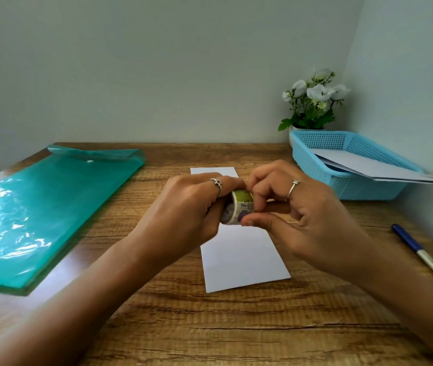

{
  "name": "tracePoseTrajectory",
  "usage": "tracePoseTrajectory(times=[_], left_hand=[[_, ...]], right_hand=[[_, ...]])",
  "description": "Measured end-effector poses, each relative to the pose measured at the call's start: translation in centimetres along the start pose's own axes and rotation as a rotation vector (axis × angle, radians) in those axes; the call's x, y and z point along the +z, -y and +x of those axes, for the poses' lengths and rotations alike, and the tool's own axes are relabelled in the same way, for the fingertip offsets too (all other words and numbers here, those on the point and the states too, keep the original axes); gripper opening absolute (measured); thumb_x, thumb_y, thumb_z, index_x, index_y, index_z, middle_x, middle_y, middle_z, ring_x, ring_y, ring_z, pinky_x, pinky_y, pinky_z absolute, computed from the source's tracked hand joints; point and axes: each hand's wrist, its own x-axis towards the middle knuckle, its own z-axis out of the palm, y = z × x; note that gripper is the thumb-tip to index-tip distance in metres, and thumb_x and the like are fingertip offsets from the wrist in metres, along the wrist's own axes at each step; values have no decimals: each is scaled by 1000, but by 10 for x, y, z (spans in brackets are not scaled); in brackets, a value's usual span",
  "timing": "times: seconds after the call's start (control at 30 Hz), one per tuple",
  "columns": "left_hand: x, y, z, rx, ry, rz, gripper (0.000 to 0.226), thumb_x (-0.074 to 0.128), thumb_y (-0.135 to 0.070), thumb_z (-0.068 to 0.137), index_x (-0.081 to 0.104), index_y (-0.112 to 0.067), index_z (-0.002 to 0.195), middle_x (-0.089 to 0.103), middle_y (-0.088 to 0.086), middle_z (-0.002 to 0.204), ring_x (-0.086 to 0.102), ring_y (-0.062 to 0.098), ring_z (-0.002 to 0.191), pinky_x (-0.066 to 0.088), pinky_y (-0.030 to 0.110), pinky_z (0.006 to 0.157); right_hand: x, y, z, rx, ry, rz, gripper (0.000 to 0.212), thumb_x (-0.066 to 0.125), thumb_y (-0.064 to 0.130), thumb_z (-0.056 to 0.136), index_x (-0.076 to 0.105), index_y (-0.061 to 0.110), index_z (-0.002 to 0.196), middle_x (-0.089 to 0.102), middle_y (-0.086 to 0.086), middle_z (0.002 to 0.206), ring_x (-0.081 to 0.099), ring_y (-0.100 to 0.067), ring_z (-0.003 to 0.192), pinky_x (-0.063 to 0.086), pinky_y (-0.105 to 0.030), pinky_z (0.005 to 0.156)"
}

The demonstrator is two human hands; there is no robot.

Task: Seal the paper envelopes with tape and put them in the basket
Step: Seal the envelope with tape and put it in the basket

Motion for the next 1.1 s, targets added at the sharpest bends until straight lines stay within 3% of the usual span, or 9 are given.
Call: tracePoseTrajectory(times=[0.1, 0.17, 0.23, 0.4, 0.67, 0.87, 1.0, 1.1], left_hand=[[-1, 2, 0, -22, 3, -8, 29, 59, -2, 78, 69, -4, 106, 72, 6, 84, 64, 13, 67, 46, 11, 61], [0, 3, 0, -29, -6, -12, 29, 59, -2, 79, 69, -5, 105, 72, 6, 84, 65, 15, 67, 50, 17, 62], [0, 4, 1, -23, 3, -2, 27, 58, -3, 79, 70, -6, 103, 72, 5, 80, 65, 17, 65, 54, 30, 57], [0, 4, 2, -34, 27, 3, 26, 58, -5, 79, 71, -9, 100, 72, 4, 79, 65, 17, 64, 54, 32, 54], [3, 4, 2, -26, 73, 15, 28, 53, -6, 81, 70, -6, 103, 72, 8, 81, 65, 25, 64, 54, 38, 53], [4, 2, 3, -48, 82, 5, 30, 52, -7, 80, 70, -7, 104, 72, 6, 82, 66, 19, 67, 55, 35, 57], [4, -1, 4, -59, 85, -34, 24, 53, -4, 78, 72, -8, 93, 65, -2, 67, 50, 6, 54, 39, 12, 51], [4, -3, 5, -88, 80, -32, 23, 53, -6, 79, 72, -11, 92, 64, -6, 64, 47, 4, 52, 36, 10, 51]], right_hand=[[-4, 1, -1, 36, 15, 44, 22, 66, 27, 85, 57, 22, 103, 63, 9, 106, 62, -4, 101, 54, -19, 84], [-4, 1, -1, -45, -15, -102, 24, 63, 23, 86, 62, 18, 110, 65, 5, 106, 61, -4, 99, 52, -19, 84], [-1, 1, -1, -120, -39, -226, 25, 64, 16, 85, 66, 11, 109, 67, -1, 103, 62, -9, 94, 51, -22, 80], [2, 2, -3, -146, -26, -351, 21, 68, 10, 83, 69, 7, 104, 68, -6, 96, 65, -20, 84, 57, -36, 66], [3, 3, -1, -111, 21, -365, 13, 63, 13, 87, 65, 9, 99, 62, -2, 91, 55, -11, 73, 54, -31, 60], [7, 4, 1, -111, 53, -476, 25, 52, 20, 84, 63, 6, 101, 61, -7, 94, 49, -9, 75, 48, -21, 60], [9, 2, 1, -109, 68, -538, 30, 43, 25, 86, 61, 6, 101, 60, -7, 96, 43, -7, 78, 40, -18, 64], [8, 1, 1, -114, 69, -544, 28, 42, 26, 86, 59, 7, 100, 58, -7, 97, 42, -6, 79, 39, -17, 64]])
